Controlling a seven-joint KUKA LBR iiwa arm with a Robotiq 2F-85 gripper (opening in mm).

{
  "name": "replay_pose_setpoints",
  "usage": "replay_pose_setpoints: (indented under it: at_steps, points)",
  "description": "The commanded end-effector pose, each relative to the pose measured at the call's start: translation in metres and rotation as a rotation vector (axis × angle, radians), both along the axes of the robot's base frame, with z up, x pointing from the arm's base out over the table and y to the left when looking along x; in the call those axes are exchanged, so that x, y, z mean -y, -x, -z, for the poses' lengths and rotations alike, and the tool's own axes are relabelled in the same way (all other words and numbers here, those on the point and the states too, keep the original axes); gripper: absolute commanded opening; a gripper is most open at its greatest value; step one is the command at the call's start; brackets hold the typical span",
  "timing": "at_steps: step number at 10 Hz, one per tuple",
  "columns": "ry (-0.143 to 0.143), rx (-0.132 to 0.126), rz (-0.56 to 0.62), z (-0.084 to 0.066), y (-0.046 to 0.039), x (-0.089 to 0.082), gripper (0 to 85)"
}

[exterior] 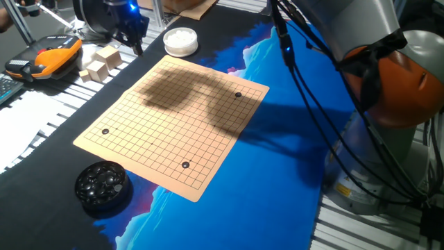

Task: Play the first move as black on the 3-4 point in the upper right corner of the Go board

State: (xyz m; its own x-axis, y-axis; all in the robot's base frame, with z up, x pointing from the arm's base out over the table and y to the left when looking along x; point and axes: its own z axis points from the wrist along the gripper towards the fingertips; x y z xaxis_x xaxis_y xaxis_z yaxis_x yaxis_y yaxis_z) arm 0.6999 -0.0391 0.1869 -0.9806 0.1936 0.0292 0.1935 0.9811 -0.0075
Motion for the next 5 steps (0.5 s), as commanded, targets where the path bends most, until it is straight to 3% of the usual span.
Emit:
replay_pose_setpoints:
  at_steps: [1,5]
  points:
    - [0.005,-0.004,-0.009,-0.0001,0.0000,0.0001,0.0]
    - [0.025,0.014,-0.118,0.0005,-0.0011,0.0025,0.0]
